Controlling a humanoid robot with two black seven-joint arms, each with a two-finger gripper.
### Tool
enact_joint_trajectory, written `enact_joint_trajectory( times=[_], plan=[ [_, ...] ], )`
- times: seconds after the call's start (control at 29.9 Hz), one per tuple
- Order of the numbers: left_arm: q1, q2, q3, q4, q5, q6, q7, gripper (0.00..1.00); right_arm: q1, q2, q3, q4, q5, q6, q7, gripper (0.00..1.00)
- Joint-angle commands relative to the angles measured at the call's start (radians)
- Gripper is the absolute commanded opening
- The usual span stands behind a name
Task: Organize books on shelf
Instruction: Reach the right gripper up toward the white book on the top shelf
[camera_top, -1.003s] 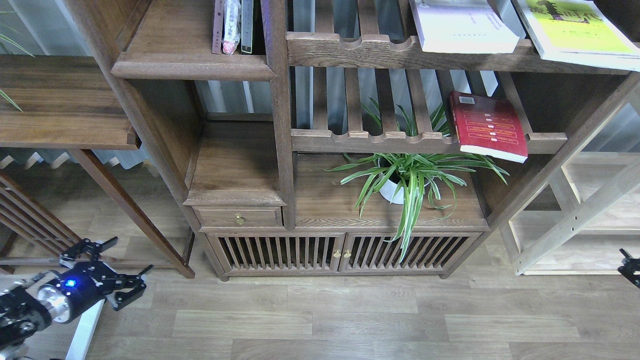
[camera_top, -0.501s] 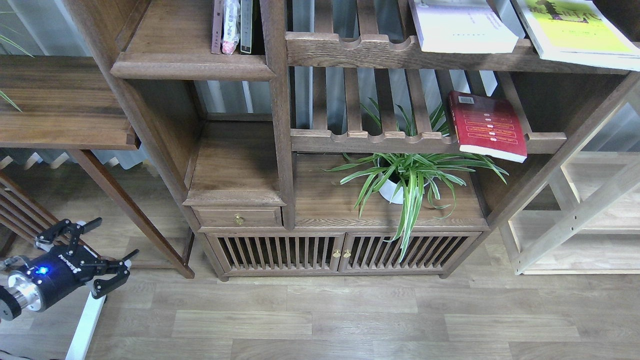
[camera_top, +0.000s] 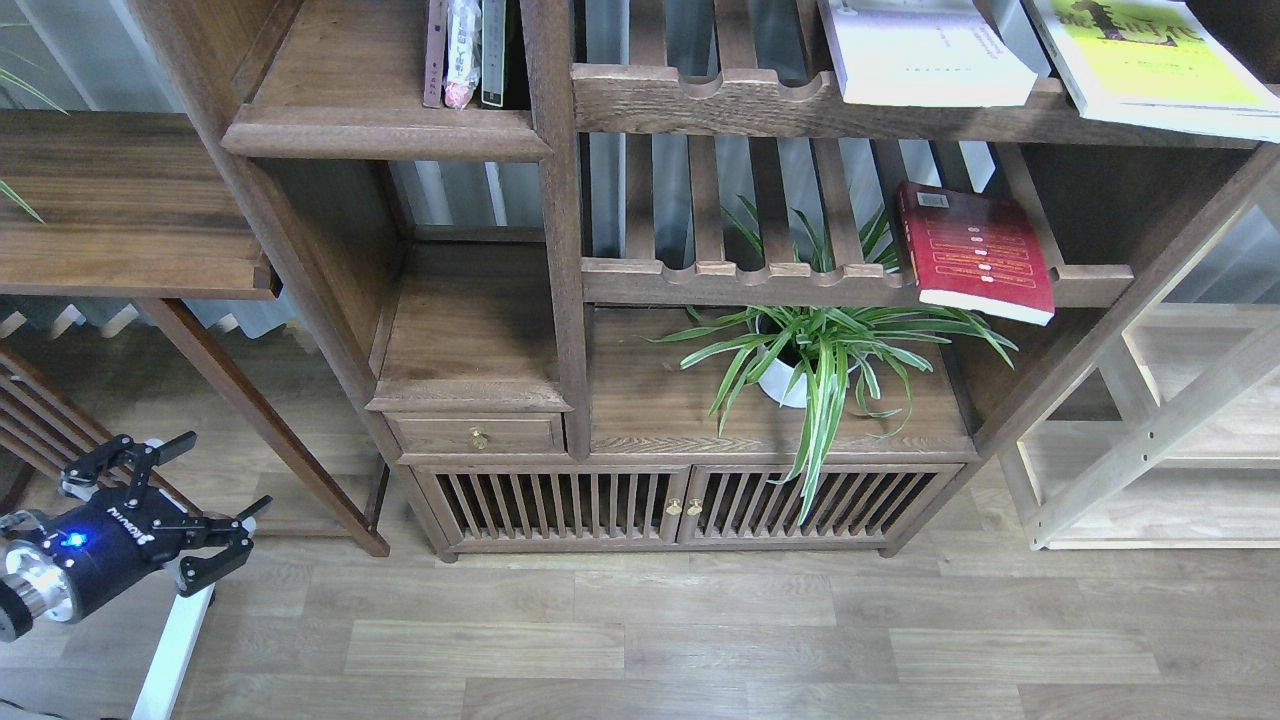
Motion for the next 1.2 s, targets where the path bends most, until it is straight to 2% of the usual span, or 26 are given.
enact_joint_trajectory(
  times=[0.0,0.4,0.74,1.17],
  plan=[
    [0.001,-0.008,0.0,0.0,0.0,0.002,0.0,1.0,0.029,-0.021,0.015,0.022,-0.005,-0.036,0.0,1.0],
    [-0.005,-0.035,0.002,0.003,0.0,0.01,0.002,1.0,0.136,0.057,0.012,0.024,-0.24,-0.063,0.0,1.0],
    [-0.003,-0.054,0.005,0.014,0.001,0.024,0.004,1.0,0.253,0.125,0.004,0.041,-0.336,-0.056,0.0,1.0],
    [-0.008,-0.055,0.005,0.014,0.001,0.037,0.013,1.0,0.297,0.156,-0.026,0.041,-0.427,-0.048,0.0,1.0]
  ],
)
